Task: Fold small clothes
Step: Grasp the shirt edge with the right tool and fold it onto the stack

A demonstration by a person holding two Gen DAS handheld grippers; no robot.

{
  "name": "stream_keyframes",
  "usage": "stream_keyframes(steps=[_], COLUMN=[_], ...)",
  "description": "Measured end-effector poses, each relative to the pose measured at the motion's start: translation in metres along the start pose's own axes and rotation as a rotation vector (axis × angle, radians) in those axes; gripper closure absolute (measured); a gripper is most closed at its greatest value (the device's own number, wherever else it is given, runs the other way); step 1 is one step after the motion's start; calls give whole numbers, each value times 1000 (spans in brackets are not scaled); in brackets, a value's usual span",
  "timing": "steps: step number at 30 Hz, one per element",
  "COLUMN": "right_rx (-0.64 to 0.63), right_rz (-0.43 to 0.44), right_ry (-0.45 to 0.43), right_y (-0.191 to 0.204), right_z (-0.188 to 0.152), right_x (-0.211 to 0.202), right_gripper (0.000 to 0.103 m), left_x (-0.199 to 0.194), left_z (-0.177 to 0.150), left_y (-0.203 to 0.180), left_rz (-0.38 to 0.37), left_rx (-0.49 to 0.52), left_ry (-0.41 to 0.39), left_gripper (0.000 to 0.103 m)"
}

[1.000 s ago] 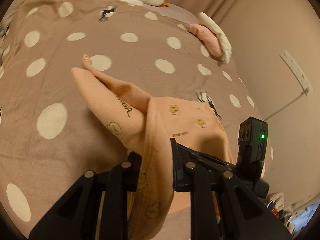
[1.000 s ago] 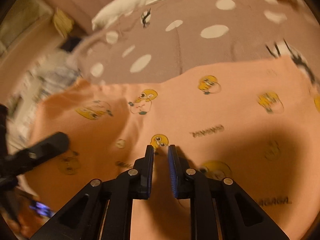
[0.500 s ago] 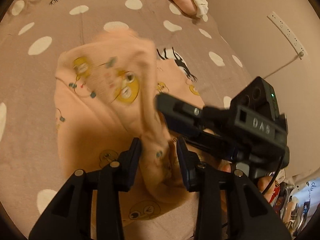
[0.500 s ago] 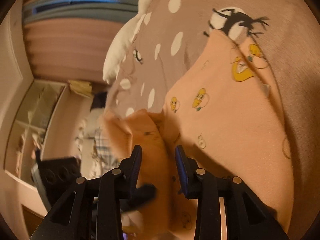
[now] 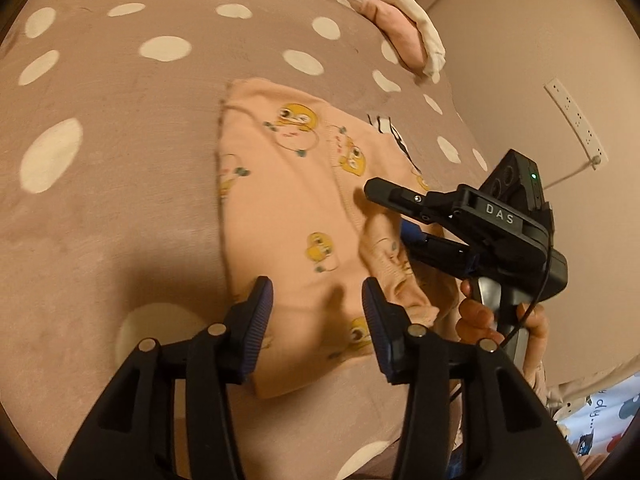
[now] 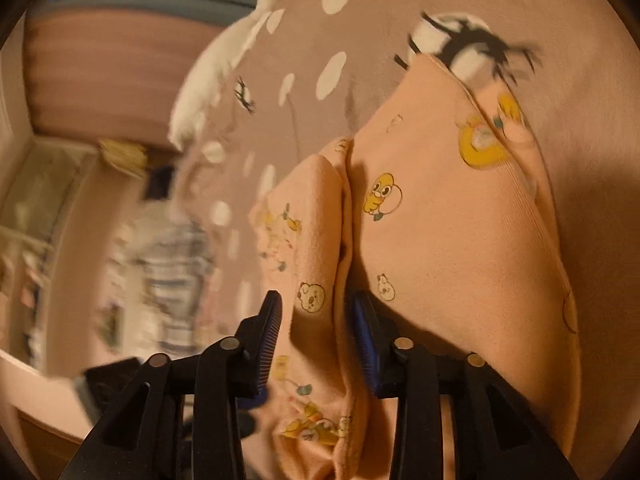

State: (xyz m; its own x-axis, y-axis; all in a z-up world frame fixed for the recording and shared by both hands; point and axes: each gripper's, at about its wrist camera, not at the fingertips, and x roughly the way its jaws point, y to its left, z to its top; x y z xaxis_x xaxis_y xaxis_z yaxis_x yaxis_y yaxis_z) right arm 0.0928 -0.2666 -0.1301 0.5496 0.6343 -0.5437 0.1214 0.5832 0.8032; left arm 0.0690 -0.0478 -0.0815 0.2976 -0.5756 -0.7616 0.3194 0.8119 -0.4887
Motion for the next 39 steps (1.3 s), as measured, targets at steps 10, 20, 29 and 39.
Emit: stream_keyframes(steps=[10,20,29,39], right_rx=[-180,-224,-144,-290], right_rz=[-95,-117,-171,-411], right_ry=[6,-167,-140,-326], right_y=[15,16,-27,1], right_z=[5,24,22,4], right_x=[15,-47,-38,-67], right_gripper=[89,90,90,82], left_x=[-7,-5,13,31], left_z=[-13,-1,7,23], left_y=[22,13,-20,-45], left_rz=[8,-10,10,150], left_rx=[-59,-36,42,150], left_ry=[-5,-19,-2,-52], left_gripper=[49,49,49,52])
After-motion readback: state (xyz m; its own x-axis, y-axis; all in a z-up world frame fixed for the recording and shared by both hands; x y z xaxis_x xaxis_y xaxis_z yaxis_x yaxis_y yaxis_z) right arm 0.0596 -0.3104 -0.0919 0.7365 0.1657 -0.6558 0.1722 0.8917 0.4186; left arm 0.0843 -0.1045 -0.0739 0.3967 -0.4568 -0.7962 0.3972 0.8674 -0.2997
